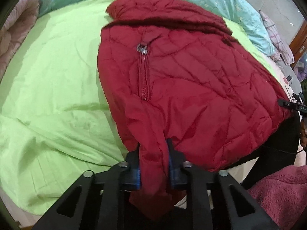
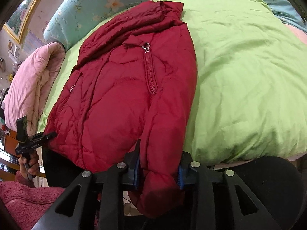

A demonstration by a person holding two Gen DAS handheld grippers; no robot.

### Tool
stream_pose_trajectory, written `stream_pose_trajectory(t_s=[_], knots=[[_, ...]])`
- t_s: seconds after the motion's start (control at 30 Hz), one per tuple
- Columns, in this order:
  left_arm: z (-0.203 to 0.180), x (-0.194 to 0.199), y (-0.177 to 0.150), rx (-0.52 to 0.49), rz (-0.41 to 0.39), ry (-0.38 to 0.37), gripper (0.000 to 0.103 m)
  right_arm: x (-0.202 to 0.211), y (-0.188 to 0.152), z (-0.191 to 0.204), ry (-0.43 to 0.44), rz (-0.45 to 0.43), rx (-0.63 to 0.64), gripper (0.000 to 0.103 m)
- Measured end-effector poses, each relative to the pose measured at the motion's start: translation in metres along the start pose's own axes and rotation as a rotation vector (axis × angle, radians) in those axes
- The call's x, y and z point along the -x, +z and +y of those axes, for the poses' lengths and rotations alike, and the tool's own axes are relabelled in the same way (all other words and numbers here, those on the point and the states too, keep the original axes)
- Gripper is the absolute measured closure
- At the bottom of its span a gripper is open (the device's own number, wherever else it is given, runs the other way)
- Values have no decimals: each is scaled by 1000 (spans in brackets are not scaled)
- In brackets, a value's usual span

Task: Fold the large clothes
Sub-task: 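Lift the hem with both grippers and fold it toward the collar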

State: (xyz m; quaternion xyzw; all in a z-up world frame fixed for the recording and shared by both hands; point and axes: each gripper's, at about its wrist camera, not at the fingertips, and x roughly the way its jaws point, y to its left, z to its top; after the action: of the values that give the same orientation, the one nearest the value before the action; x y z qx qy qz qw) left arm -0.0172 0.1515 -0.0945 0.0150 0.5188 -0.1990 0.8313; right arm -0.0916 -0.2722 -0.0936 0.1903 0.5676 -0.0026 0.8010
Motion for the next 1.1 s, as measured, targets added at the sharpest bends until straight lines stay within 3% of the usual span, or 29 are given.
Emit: stream_pose_trajectory(t_s=[0.1, 0.43, 0.73, 1.1], knots=[[0, 14, 1, 15, -58, -13, 91, 8, 2, 1, 32, -29, -1, 84], [-11, 69, 19, 57, -301, -30, 92, 52, 28, 17, 153, -193, 5, 85], [-1, 80, 18, 88, -373, -43, 92, 61, 45, 20, 199, -262, -21, 85], [6, 82, 76, 102, -456, -25, 92, 70, 111, 36, 233, -386, 10, 85]])
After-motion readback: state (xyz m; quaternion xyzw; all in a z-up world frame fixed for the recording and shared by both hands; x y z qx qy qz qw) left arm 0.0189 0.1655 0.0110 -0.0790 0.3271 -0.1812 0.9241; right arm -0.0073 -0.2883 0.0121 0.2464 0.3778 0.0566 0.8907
